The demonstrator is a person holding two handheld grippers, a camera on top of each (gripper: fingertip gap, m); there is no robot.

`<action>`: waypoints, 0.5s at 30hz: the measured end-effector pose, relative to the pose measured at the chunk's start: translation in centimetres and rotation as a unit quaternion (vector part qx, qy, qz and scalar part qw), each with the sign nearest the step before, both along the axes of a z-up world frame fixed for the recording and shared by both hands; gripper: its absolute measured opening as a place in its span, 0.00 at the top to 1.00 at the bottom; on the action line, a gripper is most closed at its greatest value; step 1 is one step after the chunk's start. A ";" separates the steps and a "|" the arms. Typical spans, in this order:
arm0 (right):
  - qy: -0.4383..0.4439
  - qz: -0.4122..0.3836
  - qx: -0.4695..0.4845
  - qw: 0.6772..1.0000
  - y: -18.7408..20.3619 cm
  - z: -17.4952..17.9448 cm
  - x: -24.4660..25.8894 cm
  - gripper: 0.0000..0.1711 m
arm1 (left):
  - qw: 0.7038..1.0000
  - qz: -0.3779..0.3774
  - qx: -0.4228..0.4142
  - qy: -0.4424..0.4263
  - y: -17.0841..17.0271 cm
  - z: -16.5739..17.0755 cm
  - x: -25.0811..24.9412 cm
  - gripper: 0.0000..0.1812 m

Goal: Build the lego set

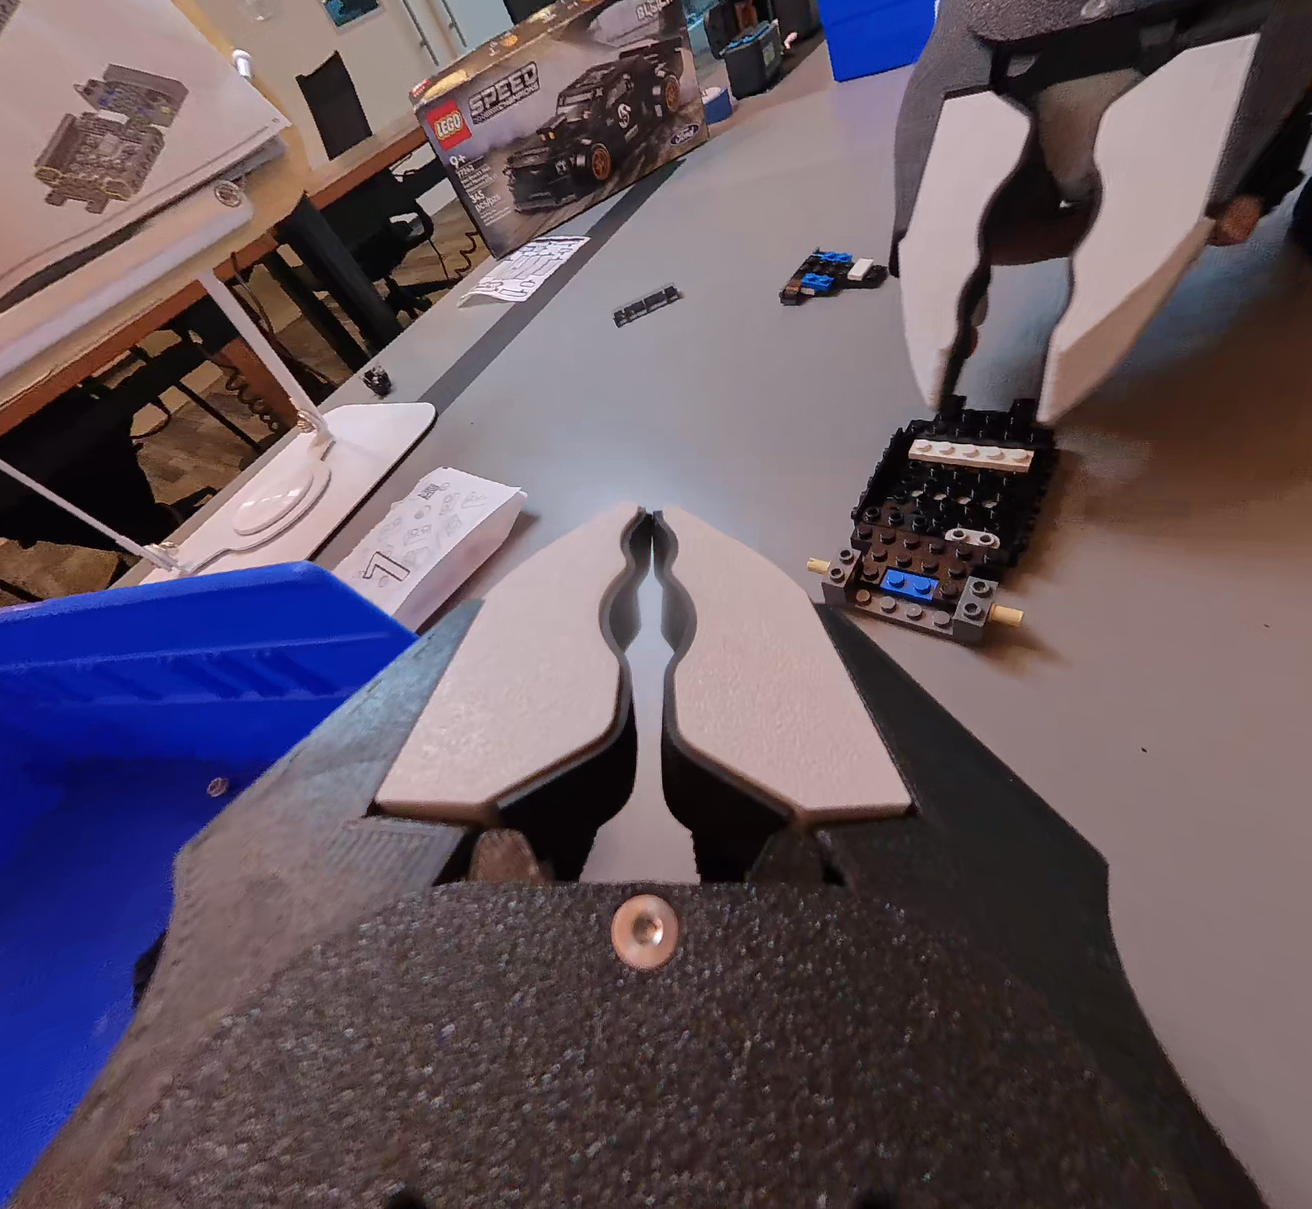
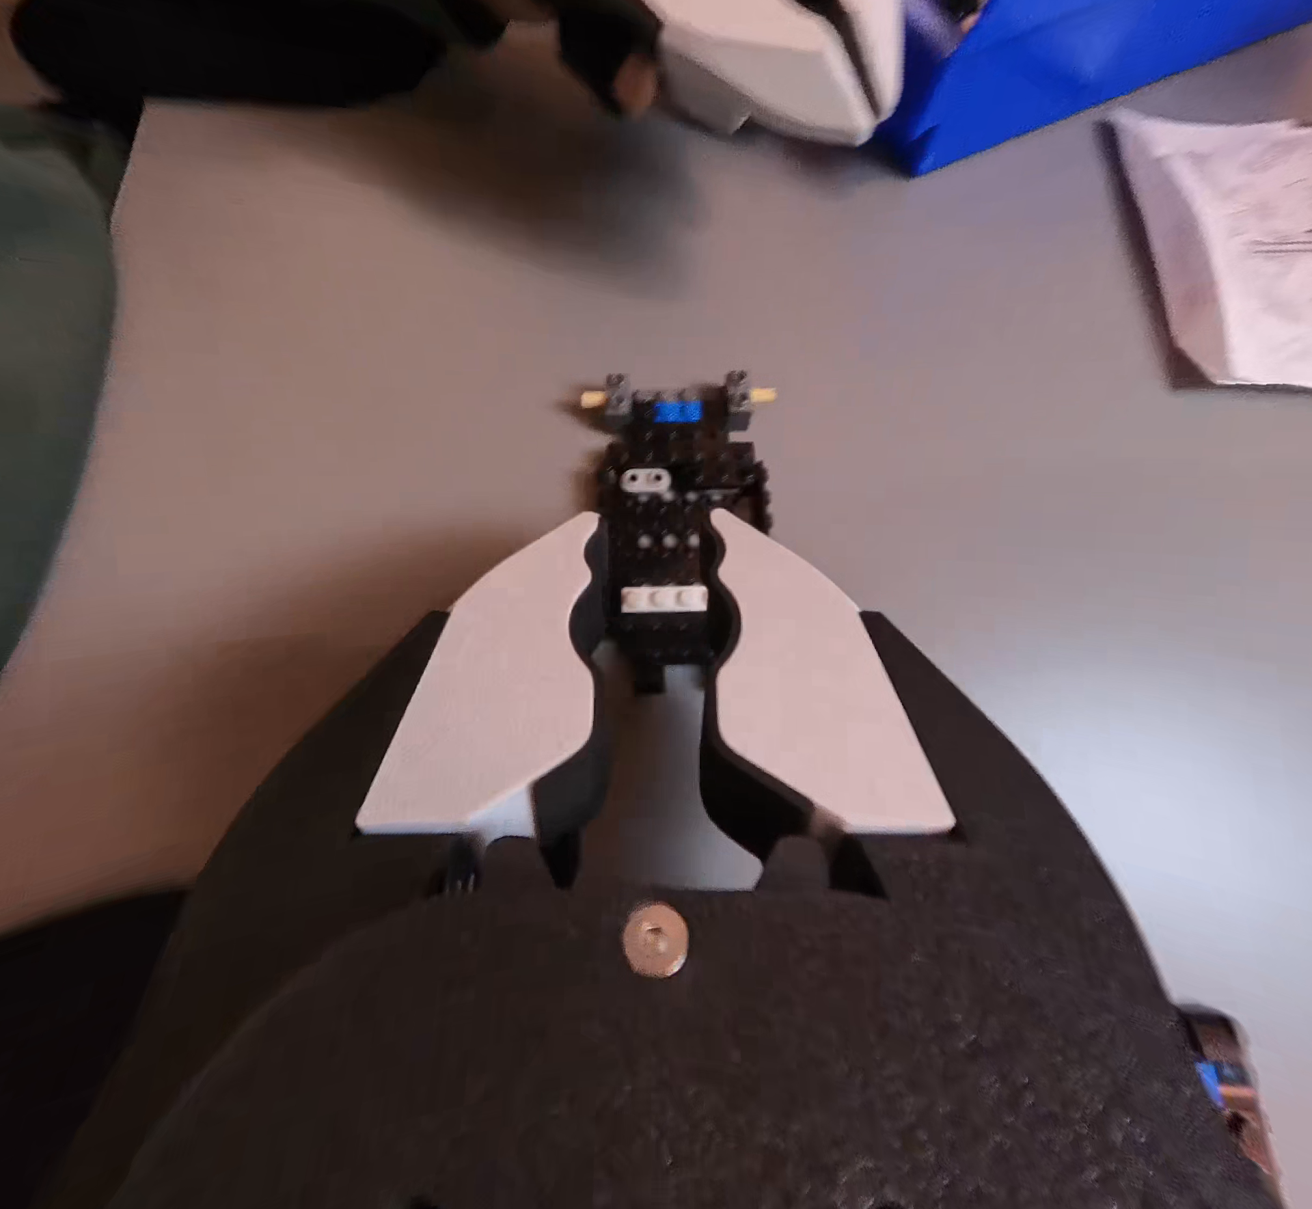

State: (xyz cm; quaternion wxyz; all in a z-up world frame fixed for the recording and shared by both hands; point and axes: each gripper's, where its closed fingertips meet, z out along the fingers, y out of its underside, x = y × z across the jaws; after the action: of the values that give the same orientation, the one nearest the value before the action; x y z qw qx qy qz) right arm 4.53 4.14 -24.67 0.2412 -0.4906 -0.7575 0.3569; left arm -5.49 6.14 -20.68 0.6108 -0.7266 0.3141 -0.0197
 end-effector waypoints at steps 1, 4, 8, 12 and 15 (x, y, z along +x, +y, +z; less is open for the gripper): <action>-0.015 0.009 0.015 1.000 -0.4 -0.4 0.2 0.86 | 1.000 -0.003 -0.002 0.001 0.1 -0.1 0.1 1.00; -0.047 0.020 0.074 0.996 -1.3 -1.5 0.1 0.86 | 1.000 -0.007 -0.009 0.002 0.3 -0.5 0.5 1.00; -0.077 0.014 0.152 0.985 -1.1 -2.8 -0.2 0.98 | 1.000 -0.019 -0.020 0.001 0.4 -1.0 1.2 1.00; 0.013 0.023 -0.003 1.000 -3.4 0.8 -1.2 0.99 | 0.999 -0.035 -0.018 0.009 -0.1 -1.1 1.9 1.00; 0.043 0.016 -0.092 0.995 -3.0 2.7 -1.1 0.98 | 0.999 -0.041 0.000 -0.030 -0.4 0.2 1.9 0.98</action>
State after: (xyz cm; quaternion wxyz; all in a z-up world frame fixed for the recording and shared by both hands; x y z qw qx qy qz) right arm 3.46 1.13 -22.01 0.2211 -0.4825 -0.7182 0.4499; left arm -3.61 5.77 -20.51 0.6184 -0.7122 0.3253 -0.0669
